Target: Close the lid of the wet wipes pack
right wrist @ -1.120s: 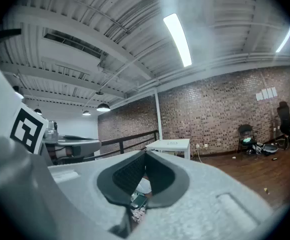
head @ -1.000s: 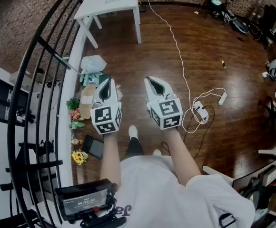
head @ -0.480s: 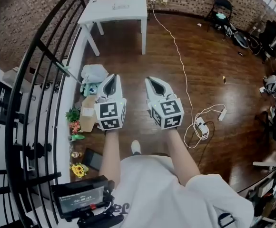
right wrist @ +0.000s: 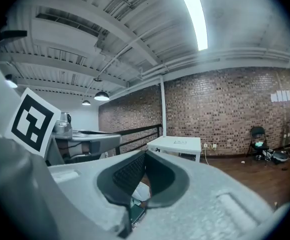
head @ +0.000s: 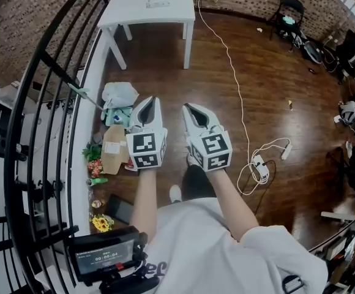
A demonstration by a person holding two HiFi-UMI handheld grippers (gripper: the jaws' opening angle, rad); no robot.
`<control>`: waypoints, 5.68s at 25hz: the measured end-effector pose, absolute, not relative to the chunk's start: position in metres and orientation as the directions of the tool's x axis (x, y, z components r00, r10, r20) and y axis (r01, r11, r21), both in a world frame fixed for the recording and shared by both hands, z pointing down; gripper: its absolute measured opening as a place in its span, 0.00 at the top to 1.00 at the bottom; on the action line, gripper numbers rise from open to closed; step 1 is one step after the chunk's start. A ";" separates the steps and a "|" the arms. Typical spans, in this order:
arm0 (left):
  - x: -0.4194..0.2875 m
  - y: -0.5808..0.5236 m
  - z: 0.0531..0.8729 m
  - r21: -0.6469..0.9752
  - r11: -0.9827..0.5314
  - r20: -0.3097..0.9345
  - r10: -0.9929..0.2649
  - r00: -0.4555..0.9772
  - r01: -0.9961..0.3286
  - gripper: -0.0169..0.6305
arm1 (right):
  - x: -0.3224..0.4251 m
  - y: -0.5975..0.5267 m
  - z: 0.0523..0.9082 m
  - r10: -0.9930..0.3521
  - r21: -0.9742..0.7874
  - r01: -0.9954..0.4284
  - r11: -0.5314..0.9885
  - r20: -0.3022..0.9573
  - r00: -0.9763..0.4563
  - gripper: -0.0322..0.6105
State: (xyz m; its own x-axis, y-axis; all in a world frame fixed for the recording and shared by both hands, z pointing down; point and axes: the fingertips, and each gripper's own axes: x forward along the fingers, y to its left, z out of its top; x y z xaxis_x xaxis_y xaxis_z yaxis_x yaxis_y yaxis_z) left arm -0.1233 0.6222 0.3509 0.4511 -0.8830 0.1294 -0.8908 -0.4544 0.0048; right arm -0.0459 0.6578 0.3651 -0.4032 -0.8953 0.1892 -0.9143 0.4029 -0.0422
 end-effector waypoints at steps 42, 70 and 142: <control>-0.058 0.182 0.381 -0.022 -0.394 0.203 -0.902 0.382 -0.919 0.95 | 0.023 0.201 0.385 -0.847 -0.164 -0.866 0.473 0.187 -0.498 0.96; -0.117 -0.115 0.394 0.036 -0.339 0.208 -0.917 0.339 -0.940 0.95 | -0.017 -0.106 0.397 -0.833 -0.153 -0.861 0.485 0.219 -0.508 0.96; -0.037 -0.513 0.645 0.673 -0.506 0.587 -0.078 0.806 -0.539 0.81 | 0.021 -0.512 0.655 -0.222 -0.702 -0.628 0.335 0.589 -0.777 0.83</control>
State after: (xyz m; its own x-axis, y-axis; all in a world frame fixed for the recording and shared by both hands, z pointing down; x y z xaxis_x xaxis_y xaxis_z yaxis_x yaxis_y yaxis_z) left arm -0.0373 -0.5130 0.6450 0.8059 -0.0784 0.5868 -0.5392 -0.5065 0.6729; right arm 0.0210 -0.5118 0.6551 -0.7768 -0.2224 0.5891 -0.6283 0.3350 -0.7021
